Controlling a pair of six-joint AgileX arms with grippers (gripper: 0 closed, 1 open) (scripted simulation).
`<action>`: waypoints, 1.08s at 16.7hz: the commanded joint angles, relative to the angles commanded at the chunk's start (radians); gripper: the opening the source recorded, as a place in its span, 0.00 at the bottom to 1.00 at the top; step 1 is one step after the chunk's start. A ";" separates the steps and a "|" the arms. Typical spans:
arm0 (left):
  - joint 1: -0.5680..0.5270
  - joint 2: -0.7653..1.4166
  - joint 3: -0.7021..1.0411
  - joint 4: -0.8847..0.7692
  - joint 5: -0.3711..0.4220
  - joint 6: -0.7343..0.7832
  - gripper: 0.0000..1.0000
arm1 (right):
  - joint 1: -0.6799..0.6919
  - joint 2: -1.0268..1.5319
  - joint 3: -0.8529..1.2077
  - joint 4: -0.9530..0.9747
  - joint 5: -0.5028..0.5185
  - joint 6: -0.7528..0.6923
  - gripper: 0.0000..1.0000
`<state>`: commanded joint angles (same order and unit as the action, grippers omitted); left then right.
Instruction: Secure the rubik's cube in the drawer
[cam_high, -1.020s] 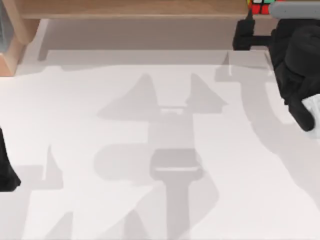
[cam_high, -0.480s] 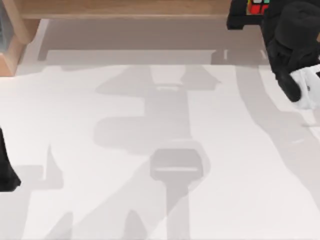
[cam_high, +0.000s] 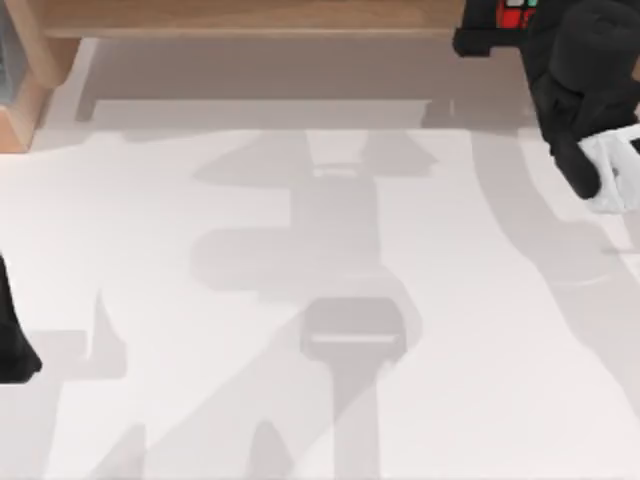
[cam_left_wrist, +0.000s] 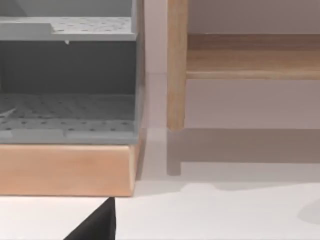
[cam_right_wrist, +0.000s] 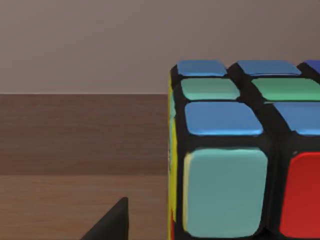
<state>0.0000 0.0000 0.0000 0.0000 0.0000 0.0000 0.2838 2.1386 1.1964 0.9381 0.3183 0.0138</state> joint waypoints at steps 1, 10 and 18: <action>0.000 0.000 0.000 0.000 0.000 0.000 1.00 | 0.000 0.000 0.000 0.000 0.000 0.000 0.70; 0.000 0.000 0.000 0.000 0.000 0.000 1.00 | 0.000 0.000 0.000 0.000 0.000 0.000 0.02; 0.000 0.000 0.000 0.000 0.000 0.000 1.00 | 0.000 0.000 0.000 0.000 0.000 0.000 0.00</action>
<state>0.0000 0.0000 0.0000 0.0000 0.0000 0.0000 0.2838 2.1386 1.1964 0.9381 0.3183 0.0138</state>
